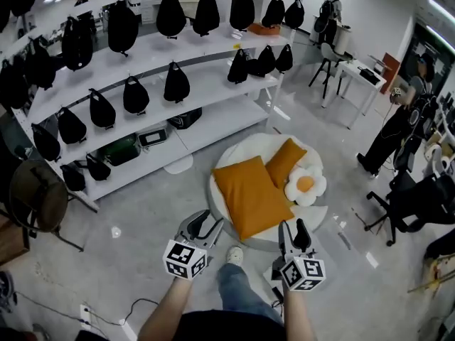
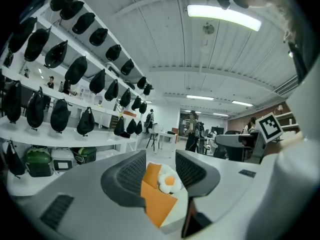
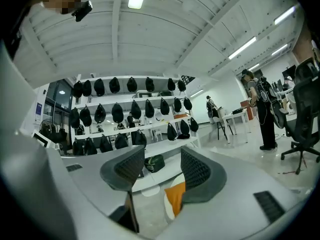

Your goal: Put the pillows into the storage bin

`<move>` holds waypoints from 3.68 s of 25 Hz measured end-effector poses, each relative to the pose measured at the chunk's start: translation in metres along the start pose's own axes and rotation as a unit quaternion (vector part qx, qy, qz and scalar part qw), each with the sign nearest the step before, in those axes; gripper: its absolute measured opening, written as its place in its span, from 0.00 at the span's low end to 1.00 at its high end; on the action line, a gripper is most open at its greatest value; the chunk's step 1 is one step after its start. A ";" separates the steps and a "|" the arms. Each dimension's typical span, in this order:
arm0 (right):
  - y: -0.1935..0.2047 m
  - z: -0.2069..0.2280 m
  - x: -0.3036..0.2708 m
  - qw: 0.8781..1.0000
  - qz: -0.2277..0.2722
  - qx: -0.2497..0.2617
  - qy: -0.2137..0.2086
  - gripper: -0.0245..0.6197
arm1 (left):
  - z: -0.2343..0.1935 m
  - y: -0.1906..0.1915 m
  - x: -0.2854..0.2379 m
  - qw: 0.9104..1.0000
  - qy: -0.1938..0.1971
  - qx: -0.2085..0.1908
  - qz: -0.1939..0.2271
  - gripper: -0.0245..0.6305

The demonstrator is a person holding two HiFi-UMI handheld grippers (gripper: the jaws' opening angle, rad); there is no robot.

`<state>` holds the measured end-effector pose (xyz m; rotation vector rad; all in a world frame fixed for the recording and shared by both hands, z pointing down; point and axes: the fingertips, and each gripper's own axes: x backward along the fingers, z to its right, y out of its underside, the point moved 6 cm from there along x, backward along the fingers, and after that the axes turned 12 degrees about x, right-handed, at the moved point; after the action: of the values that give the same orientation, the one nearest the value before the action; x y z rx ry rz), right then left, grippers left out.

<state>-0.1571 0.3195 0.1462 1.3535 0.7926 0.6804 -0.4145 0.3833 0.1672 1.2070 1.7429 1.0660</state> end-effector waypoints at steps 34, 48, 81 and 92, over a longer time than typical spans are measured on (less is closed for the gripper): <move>-0.018 0.180 -0.375 0.996 -0.079 -0.040 0.032 0.36 | -0.157 -0.107 -0.378 0.997 -0.004 0.013 -0.081 0.31; 0.125 0.250 -0.499 0.983 -0.183 -0.009 -0.016 0.36 | -0.246 0.029 -0.481 0.981 -0.063 0.054 -0.173 0.32; 0.576 0.279 -0.549 0.867 -0.469 -0.026 -0.165 0.55 | -0.355 0.478 -0.518 0.865 -0.185 0.236 -0.403 0.48; 0.522 0.252 -0.519 0.903 -0.415 -0.010 -0.111 0.14 | -0.333 0.441 -0.500 0.863 -0.188 0.258 -0.392 0.18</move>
<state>-0.2372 -0.1915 0.7281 0.9151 1.0616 -0.1402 -0.4330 -0.0732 0.7565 0.7644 1.9641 -0.1256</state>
